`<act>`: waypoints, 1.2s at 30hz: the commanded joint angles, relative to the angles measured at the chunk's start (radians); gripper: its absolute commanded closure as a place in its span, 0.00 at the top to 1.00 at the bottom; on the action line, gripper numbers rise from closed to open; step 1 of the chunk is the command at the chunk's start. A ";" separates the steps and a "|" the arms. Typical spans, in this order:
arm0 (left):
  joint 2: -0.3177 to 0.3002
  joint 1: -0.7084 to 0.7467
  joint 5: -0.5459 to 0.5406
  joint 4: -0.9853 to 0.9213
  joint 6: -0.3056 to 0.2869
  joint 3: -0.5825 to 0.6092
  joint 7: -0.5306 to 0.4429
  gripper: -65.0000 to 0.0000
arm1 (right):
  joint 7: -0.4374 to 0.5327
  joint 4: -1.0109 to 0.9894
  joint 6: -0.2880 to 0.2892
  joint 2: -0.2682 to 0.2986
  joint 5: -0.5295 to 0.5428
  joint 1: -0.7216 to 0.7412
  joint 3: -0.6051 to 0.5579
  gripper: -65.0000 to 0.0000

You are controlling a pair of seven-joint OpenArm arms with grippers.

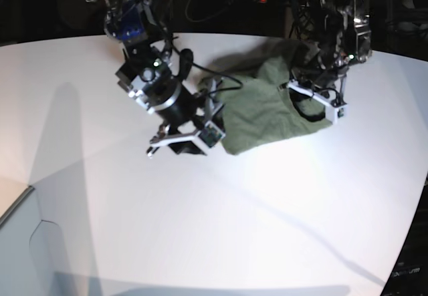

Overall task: Layout the t-shirt on the table in an organized manner, then fold the t-shirt properly
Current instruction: 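Press and smooth the folded t-shirt with the left gripper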

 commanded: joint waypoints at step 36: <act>0.056 -0.871 0.249 -0.580 0.011 1.476 -0.252 0.00 | 0.030 -0.010 -0.004 -0.010 0.010 -0.012 0.760 0.44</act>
